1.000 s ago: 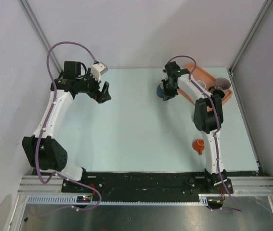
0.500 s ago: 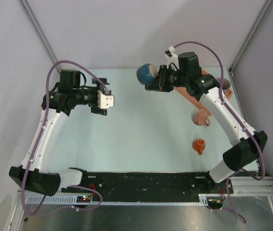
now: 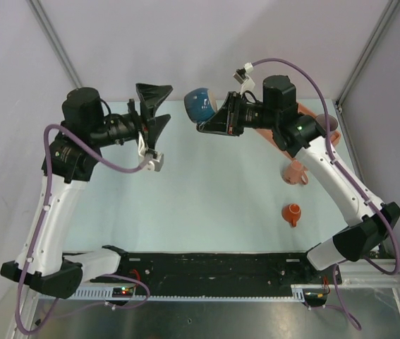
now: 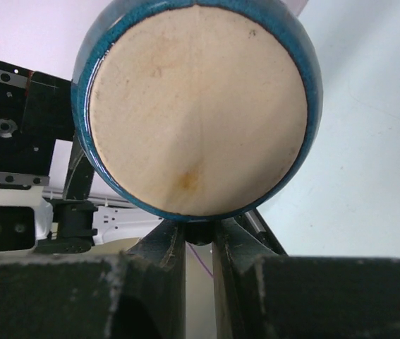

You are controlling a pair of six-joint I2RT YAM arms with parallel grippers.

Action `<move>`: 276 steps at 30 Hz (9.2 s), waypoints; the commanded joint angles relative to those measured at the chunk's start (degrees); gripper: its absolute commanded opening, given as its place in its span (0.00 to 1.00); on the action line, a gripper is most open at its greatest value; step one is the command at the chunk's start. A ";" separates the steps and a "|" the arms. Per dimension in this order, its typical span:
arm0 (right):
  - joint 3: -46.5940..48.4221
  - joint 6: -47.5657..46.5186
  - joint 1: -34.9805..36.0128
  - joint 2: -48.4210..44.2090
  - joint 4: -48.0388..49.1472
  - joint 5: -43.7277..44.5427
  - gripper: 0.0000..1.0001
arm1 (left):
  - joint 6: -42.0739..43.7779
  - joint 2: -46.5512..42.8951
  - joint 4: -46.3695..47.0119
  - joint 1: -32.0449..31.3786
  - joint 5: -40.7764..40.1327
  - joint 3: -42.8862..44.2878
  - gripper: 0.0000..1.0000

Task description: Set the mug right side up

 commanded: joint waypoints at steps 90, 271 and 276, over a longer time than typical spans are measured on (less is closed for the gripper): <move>17.77 -20.54 20.68 24.27 -15.37 53.59 0.74 | -116.57 5.95 1.60 -6.21 -54.83 -15.55 0.00; -21.91 -64.43 18.61 -10.64 49.46 21.91 0.00 | -148.37 -8.48 59.96 1.88 22.48 -26.74 0.69; -21.12 -64.33 15.44 -12.15 50.22 20.19 0.00 | -150.16 -8.12 60.65 2.30 22.02 -25.82 0.81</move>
